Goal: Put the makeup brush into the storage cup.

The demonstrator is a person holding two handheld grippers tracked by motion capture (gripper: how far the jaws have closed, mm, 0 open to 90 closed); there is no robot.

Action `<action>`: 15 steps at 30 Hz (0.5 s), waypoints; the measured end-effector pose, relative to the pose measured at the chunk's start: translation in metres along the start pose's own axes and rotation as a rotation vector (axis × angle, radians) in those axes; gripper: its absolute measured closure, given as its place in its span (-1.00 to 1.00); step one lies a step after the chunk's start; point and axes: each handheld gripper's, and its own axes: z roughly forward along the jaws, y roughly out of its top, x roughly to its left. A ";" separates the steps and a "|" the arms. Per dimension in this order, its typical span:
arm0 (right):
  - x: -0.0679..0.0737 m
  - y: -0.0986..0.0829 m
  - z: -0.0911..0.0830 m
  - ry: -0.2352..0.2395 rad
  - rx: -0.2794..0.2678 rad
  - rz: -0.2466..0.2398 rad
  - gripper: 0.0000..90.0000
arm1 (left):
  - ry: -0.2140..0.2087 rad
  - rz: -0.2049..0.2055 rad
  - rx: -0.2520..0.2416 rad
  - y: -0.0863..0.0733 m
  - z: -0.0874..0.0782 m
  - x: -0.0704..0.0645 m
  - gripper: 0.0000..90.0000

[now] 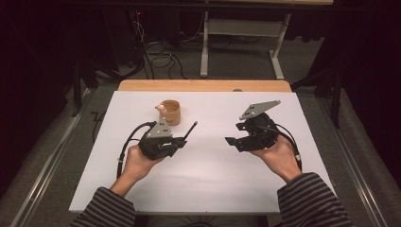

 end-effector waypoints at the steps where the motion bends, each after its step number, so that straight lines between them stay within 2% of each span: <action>1: -0.001 -0.002 0.000 0.000 -0.001 0.007 -0.08 | 0.001 0.000 -0.001 0.000 0.000 0.000 0.86; 15: -0.012 -0.037 -0.001 -0.002 -0.049 0.083 -0.08 | -0.009 -0.003 -0.005 0.000 0.001 0.000 0.86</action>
